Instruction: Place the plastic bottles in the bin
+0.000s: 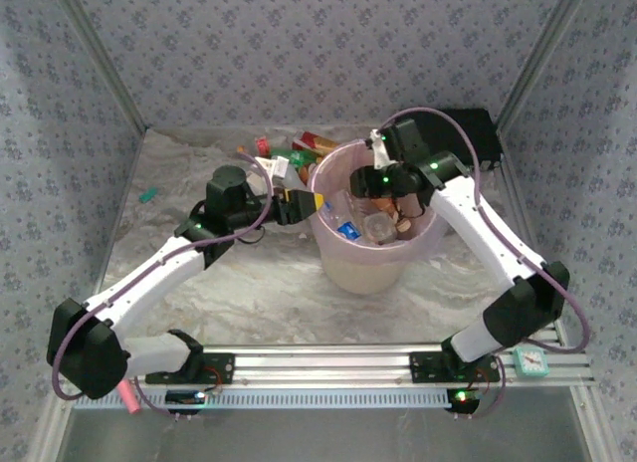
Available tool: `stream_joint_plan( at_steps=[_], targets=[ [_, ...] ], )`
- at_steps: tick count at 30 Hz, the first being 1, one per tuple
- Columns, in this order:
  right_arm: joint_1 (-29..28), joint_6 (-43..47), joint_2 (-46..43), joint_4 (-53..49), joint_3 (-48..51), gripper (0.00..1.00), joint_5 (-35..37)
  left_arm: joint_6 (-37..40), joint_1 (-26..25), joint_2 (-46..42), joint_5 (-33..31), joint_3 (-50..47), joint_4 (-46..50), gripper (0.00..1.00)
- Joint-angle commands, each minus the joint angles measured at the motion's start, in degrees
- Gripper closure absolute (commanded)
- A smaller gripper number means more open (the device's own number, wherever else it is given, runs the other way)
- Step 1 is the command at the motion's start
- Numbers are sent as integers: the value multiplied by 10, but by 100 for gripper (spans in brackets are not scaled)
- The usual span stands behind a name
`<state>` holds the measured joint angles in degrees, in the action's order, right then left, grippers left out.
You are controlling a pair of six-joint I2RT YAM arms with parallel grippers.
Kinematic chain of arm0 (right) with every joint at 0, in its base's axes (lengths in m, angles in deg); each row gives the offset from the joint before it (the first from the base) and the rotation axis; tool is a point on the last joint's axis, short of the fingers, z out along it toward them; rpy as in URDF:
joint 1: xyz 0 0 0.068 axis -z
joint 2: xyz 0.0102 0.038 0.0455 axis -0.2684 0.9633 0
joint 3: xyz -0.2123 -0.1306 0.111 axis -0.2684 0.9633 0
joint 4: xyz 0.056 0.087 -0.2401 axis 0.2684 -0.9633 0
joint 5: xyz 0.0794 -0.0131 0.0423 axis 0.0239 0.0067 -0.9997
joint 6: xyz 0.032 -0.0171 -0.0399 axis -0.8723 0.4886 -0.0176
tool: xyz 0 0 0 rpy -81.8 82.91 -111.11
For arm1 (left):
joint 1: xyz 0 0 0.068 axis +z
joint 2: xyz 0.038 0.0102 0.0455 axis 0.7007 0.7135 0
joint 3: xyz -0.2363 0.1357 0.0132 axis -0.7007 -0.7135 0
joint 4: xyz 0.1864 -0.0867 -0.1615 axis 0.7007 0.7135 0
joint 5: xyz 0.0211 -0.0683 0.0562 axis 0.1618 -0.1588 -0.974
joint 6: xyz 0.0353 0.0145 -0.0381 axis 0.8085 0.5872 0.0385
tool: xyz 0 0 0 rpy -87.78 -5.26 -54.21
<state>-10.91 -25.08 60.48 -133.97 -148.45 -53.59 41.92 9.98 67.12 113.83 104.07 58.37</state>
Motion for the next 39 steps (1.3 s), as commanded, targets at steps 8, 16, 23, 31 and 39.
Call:
stream_joint_plan(
  at_steps=[8,16,23,31,39],
  targets=[
    [78,18,-60,-38,60,52,80,43,-16,20,1,41,56,17],
    [134,48,-106,-89,82,51,137,74,20,-27,-33,57,136,6],
    [228,76,-156,-119,103,50,129,36,88,-7,-137,46,212,8],
    [250,75,-173,-110,21,43,20,-66,160,81,-177,7,155,12],
    [193,53,-198,-88,-79,22,-68,-255,161,166,-282,22,156,12]
  ],
)
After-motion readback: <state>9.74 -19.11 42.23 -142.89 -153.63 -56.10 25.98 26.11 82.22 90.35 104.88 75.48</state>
